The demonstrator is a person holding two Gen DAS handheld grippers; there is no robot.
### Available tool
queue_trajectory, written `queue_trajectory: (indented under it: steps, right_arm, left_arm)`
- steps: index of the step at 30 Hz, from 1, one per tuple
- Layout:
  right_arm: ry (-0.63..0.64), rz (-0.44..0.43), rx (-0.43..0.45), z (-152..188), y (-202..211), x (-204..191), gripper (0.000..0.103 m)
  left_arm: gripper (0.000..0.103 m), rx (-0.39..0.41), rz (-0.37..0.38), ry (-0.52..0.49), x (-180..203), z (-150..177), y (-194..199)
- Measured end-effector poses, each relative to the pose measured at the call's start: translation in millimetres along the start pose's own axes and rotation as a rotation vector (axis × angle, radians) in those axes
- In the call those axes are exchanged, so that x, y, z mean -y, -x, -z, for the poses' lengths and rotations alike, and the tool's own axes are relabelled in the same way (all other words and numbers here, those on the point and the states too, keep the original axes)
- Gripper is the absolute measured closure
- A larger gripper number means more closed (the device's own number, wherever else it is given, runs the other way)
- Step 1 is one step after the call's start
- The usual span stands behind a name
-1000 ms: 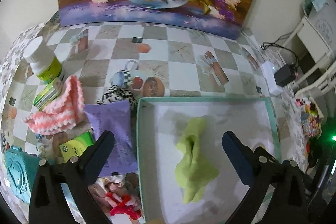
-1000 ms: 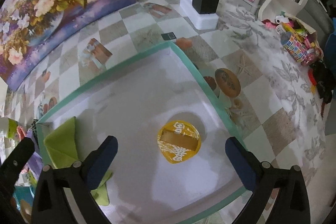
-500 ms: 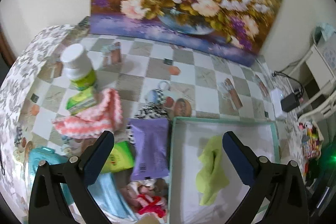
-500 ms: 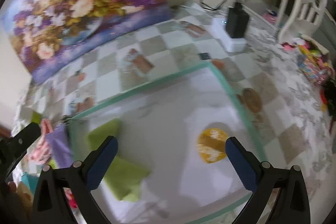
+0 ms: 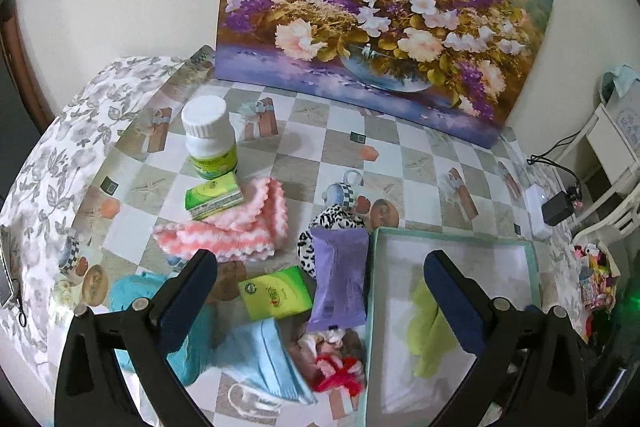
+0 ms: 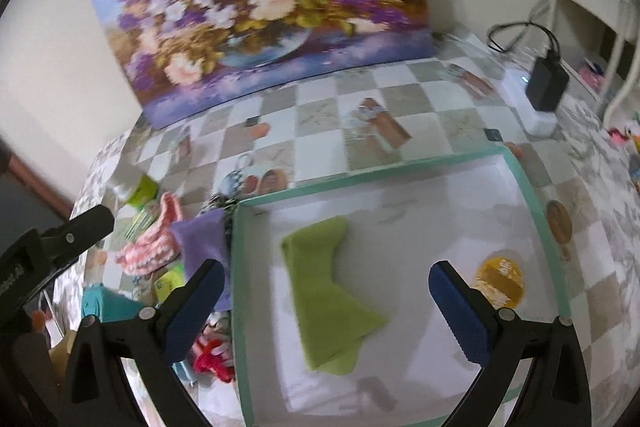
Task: Organize soft objects
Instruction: 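Move the left tool to the blue mask while the right tool reaches the red plush toy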
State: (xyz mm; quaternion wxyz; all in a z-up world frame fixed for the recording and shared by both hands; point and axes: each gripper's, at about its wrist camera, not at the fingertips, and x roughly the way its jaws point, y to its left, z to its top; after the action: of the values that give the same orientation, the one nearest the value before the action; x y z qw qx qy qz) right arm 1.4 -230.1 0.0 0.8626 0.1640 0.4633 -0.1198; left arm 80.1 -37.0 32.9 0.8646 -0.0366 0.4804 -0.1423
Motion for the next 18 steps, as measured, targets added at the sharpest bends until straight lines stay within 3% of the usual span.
queue_trajectory:
  steps: [9, 18]
  right_arm:
    - [0.119, -0.082, -0.088, 30, -7, -39, 0.000]
    - [0.163, -0.109, -0.202, 58, -30, -56, 0.000]
  left_arm:
    - [0.000, 0.008, -0.018, 0.009, -6, 34, 20]
    - [0.000, -0.026, -0.066, 0.090, -28, 64, 26]
